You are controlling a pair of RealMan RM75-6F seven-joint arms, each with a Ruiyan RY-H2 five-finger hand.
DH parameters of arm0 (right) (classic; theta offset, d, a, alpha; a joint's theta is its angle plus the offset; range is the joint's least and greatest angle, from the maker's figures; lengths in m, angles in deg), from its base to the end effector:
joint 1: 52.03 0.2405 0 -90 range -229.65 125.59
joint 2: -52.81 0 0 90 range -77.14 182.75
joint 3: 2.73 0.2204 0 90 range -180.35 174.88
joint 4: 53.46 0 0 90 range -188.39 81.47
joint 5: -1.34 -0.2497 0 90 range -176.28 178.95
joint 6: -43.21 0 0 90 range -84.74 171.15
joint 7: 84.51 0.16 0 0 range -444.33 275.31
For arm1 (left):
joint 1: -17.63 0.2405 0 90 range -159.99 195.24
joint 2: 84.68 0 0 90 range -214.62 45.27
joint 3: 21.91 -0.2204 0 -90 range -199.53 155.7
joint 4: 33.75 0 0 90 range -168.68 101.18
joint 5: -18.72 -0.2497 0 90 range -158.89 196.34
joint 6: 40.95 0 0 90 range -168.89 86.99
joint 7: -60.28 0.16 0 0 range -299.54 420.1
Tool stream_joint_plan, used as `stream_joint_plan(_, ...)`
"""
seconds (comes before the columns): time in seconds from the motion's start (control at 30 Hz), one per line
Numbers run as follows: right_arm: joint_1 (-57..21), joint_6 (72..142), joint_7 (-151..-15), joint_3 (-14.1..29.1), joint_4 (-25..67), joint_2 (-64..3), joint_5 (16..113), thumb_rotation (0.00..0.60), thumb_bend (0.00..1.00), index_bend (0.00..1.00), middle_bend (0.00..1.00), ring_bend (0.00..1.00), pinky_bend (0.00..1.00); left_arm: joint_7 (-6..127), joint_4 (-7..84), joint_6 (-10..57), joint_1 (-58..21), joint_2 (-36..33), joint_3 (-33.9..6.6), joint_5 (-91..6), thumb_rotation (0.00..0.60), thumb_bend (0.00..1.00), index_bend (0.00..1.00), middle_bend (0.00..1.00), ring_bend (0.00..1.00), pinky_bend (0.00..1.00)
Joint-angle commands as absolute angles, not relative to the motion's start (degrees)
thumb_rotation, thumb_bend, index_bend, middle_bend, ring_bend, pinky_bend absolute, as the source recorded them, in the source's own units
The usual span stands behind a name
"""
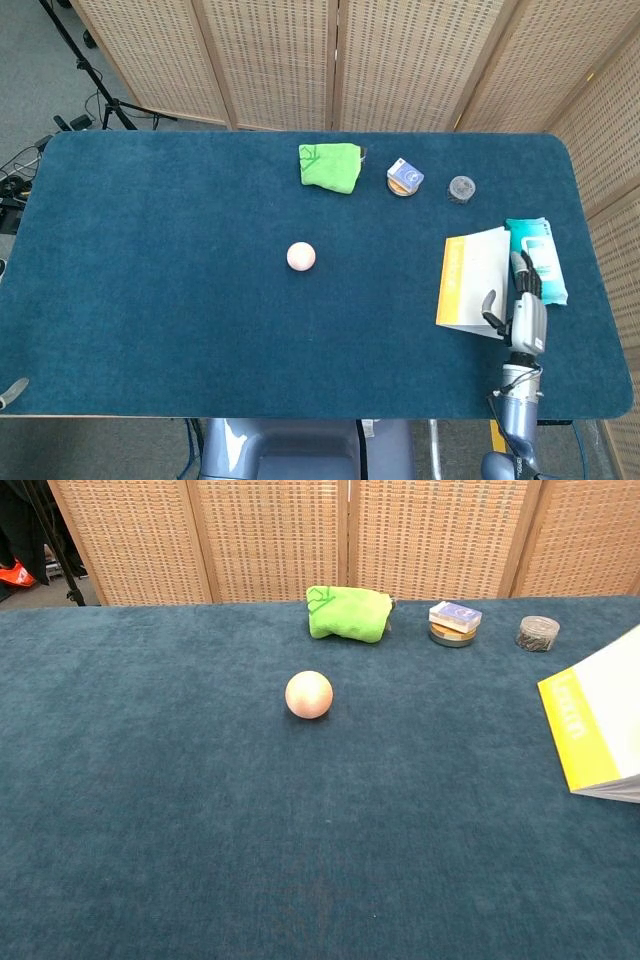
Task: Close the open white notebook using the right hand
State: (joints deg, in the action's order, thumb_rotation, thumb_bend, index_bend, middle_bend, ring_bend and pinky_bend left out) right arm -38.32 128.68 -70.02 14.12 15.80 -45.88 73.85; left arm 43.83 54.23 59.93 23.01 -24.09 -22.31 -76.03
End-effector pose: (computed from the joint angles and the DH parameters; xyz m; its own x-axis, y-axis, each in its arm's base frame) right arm -0.2681 -0.2834 0.0139 -0.1153 0.2710 0.9556 -0.9851 0.0922 -0.1451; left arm -0.3091 0.1266 0.1537 0.2511 -0.1273 0.9596 0.9653 -0.0406 -0.2580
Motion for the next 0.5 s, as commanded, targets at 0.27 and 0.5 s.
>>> stream_joint_plan(0.27, -41.2, 135.4, -80.3, 7.9, 28.2, -30.5, 87.1, 0.6, 0.0, 0.0, 0.0, 0.0, 0.0, 44.2, 54.1, 60.3, 23.2, -23.9, -22.3, -76.2, 0.6, 0.0, 0.0, 0.0, 0.0, 0.0)
stream_joint_plan(0.5, -43.5, 129.5, -81.2, 2.5, 36.5, -19.2, 87.0, 0.6, 0.0, 0.0, 0.0, 0.0, 0.0, 45.3, 54.2, 60.0, 23.1, -23.6, -22.4, -76.4, 0.6, 0.0, 0.0, 0.0, 0.0, 0.0)
